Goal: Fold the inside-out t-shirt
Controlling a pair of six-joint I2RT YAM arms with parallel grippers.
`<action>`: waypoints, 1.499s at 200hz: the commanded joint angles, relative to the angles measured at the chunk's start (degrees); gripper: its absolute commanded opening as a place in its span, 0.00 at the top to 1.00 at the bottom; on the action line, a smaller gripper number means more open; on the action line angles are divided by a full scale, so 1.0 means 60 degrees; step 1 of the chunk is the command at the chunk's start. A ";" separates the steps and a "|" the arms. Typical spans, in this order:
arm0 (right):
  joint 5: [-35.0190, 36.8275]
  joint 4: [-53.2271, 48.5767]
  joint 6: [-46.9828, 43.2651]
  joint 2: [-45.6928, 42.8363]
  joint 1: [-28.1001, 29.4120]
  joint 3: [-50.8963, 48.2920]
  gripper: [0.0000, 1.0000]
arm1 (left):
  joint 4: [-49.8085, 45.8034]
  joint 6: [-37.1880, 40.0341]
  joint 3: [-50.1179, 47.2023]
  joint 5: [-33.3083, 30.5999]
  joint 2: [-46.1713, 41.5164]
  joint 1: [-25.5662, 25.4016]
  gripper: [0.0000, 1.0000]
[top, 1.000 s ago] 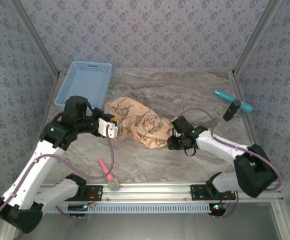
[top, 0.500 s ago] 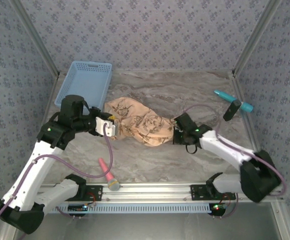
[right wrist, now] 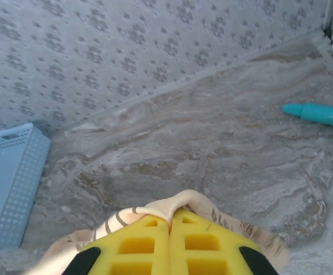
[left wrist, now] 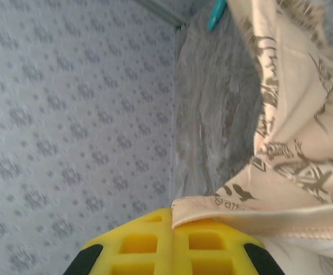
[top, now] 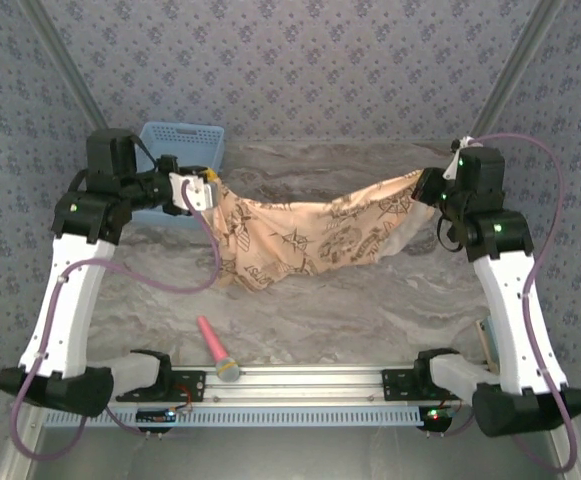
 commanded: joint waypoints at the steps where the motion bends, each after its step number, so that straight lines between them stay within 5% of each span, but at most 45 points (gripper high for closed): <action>1: -0.0691 -0.1288 -0.0402 -0.0335 -0.0344 0.0125 1.00 | -0.0013 -0.0221 0.0229 0.1024 -0.0229 0.0562 1.00; 71: -0.0799 -0.1842 -0.0314 -0.2458 -0.0499 0.0367 1.00 | -0.1196 -0.0023 0.0367 0.2498 -0.1921 0.0886 1.00; 103: -0.1560 -0.2097 -0.0488 -0.0421 -0.0487 0.1064 1.00 | -0.0953 -0.0084 0.0325 0.2909 -0.1511 0.0889 1.00; 133: -0.1766 -0.1933 -0.0773 0.1779 -0.0120 0.0654 0.99 | -0.0451 0.0074 -0.1359 0.2365 -0.1144 0.0890 1.00; 168: -0.1317 -0.0849 -0.1005 0.4429 0.0528 -0.0304 0.92 | 0.0061 0.0462 -0.3727 0.1379 -0.0610 0.0864 1.00; 189: -0.1471 -0.0387 -0.1277 0.5813 0.0616 -0.0418 0.79 | -0.0079 0.0576 -0.4376 0.0886 -0.0243 0.0656 1.00; 227: -0.1728 0.0171 -0.1276 0.5787 0.0509 -0.1218 0.54 | -0.0163 0.0446 -0.4783 0.0284 -0.0311 0.0288 1.00; 256: -0.2816 0.0418 -0.1644 0.6137 0.0467 -0.1681 0.52 | 0.0219 0.0146 -0.5089 0.0179 -0.0647 0.0287 1.00; 300: -0.2741 0.0825 -0.1530 0.6494 0.0485 -0.2325 0.51 | 0.0084 0.0152 -0.5016 -0.0032 -0.0515 0.0332 1.00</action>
